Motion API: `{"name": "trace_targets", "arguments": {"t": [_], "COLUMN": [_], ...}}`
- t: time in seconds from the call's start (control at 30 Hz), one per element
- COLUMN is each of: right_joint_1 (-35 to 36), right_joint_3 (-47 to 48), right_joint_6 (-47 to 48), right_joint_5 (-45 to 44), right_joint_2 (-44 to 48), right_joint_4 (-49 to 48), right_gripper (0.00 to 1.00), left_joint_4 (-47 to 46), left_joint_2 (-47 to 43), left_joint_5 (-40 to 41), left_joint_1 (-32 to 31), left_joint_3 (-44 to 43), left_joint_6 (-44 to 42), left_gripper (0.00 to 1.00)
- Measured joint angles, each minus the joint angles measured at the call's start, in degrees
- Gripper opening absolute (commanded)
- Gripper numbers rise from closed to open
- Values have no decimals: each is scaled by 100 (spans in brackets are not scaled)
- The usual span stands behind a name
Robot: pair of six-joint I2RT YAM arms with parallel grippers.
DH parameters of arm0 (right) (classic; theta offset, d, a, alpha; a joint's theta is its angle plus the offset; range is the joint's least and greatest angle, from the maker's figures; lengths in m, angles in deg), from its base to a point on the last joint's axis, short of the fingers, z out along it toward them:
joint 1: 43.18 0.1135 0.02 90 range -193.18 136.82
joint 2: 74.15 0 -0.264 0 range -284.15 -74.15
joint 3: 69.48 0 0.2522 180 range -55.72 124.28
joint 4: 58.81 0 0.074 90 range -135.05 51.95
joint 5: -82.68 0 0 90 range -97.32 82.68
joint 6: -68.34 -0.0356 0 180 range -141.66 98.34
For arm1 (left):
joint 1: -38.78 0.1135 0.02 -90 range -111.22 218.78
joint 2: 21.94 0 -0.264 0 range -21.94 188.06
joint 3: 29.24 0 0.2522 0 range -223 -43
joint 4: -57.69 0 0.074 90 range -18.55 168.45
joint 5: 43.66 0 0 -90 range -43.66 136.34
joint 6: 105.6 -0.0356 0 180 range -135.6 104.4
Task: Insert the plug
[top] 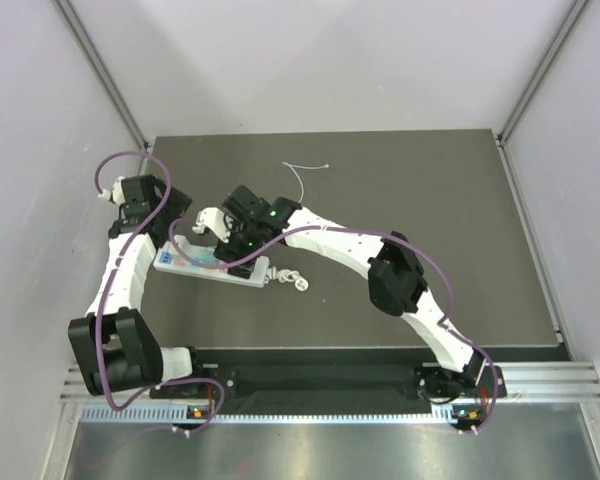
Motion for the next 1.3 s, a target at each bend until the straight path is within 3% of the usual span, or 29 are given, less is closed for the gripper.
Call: {"name": "trace_targets", "arguments": {"t": [0.37,1.3], "right_joint_1": [-46,-48], "right_joint_3": [144,214], "right_joint_6": [-7,-201], "right_joint_5": [-81,48], "right_joint_2": [-7,-94], "right_joint_4": [367,258], "right_gripper": [0,0], "left_joint_4": [-13,-13], "left_joint_2": [-9,-9], "left_joint_5": [24,118], "left_joint_1": [0,2], "left_joint_3": [28,28], "left_joint_6": [125,146], "left_gripper": [98,98]}}
